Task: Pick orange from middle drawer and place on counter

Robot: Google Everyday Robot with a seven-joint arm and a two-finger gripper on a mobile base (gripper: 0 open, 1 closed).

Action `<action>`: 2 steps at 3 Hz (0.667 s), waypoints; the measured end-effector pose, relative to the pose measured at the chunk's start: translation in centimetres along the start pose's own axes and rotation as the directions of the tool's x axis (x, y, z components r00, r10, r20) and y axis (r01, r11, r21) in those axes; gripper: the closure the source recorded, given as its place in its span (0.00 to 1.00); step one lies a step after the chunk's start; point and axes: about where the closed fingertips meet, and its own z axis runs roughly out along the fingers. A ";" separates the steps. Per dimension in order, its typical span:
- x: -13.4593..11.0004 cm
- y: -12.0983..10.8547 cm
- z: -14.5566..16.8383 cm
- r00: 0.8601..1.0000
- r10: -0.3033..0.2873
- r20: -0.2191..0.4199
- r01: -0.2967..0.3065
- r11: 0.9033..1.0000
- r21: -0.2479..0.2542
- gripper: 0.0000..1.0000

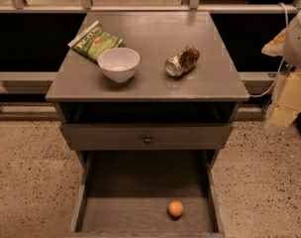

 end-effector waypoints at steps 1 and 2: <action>0.0 0.0 0.0 1.000 0.000 0.000 0.000 1.000 0.000 0.00; -0.5 0.5 1.3 0.998 0.010 0.067 -0.010 1.000 0.006 0.00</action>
Offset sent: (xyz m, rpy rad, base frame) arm -0.0034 0.0511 -0.0911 0.5058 -0.1610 0.0460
